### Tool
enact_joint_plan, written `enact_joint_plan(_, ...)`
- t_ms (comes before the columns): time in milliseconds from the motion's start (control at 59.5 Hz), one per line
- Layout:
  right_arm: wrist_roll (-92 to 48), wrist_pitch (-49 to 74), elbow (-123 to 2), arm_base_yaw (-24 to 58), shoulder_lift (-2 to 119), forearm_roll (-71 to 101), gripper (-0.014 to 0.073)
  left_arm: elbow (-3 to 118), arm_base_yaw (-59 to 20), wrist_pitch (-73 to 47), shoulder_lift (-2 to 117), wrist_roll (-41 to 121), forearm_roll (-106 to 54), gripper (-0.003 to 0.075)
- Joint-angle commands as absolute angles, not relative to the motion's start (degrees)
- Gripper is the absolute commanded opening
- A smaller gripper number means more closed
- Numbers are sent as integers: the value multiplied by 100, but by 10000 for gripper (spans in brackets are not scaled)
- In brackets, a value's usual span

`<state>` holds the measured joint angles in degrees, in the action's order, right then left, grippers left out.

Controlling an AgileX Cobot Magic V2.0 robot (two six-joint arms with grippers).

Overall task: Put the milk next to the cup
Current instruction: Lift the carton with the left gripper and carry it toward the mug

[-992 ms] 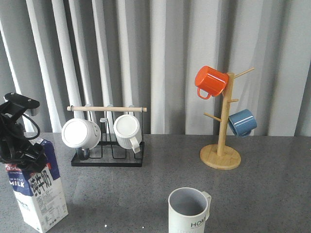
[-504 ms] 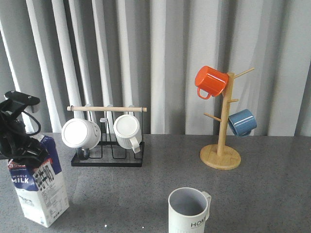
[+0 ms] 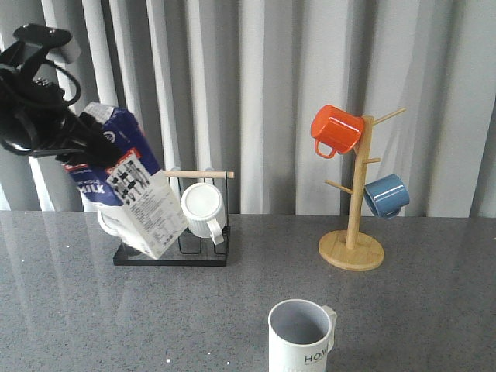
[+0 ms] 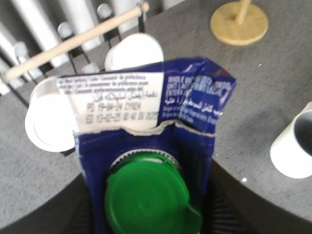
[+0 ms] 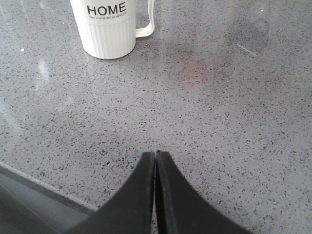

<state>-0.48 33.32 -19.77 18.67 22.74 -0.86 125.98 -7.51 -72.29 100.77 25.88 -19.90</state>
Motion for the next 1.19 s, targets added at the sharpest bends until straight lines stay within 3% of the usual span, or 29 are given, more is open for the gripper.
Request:
enact_joint_plan(0,-60,2939,-2122,1857,2303,-140,-11,12864,-1049,-7154,10030,2430,-2178,10)
enact_joint_plan(370,-47,2941,-2122,1857,2303,-128,-11,12864,-1732,-7154,10617,1957,-2068,10)
enact_joint_plan(1177,-47,2941,-2122,1857,2303,-124,-11,12835,-2007,-7154,11347,1081,-2017,10)
